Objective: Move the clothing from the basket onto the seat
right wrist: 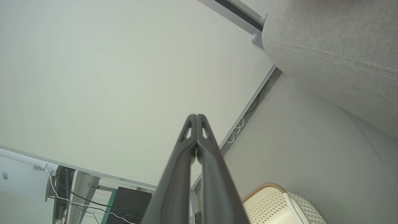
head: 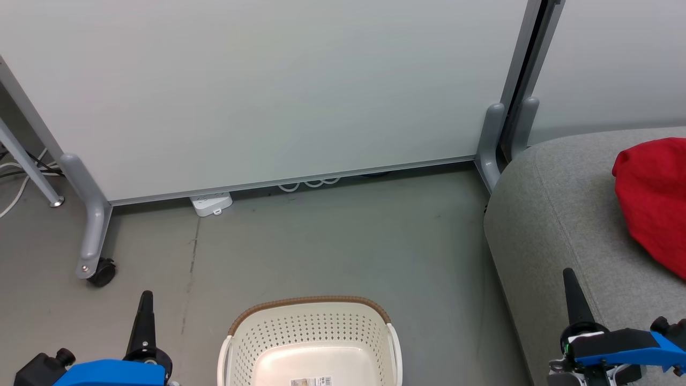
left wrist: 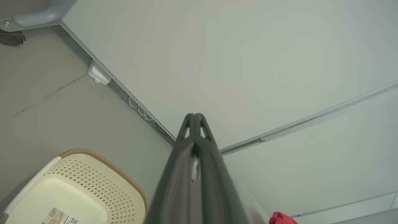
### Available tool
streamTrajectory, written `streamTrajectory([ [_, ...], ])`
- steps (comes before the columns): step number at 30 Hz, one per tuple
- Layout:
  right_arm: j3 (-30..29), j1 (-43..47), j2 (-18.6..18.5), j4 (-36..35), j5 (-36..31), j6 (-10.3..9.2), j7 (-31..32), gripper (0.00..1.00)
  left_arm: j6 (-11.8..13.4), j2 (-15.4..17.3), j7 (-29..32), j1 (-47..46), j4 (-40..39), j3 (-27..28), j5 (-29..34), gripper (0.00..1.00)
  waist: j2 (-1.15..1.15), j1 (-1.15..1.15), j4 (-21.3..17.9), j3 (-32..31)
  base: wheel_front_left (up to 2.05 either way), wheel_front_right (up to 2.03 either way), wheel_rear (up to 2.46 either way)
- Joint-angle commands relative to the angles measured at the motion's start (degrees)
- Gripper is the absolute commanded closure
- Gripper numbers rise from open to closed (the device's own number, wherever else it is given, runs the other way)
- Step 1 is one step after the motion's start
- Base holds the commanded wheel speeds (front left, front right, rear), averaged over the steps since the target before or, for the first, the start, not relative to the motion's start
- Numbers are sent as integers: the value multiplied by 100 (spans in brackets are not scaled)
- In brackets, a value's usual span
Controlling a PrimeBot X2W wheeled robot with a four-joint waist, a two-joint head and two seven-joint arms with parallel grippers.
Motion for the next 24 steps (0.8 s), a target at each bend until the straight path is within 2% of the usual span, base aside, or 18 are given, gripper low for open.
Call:
streamTrajectory([
  [1, -27, -138, 15, -80, 180, -1, 45, 100, -36, 37, 44, -154, -81, 52, -178, 100, 0, 0, 0, 1, 0, 0, 0],
  [24, -122, -195, 67, -111, 1396, -2, 365, 100, -57, 41, 353, -191, -124, 160, -1391, 100, 0, 0, -5, 18, 0, 0, 0],
])
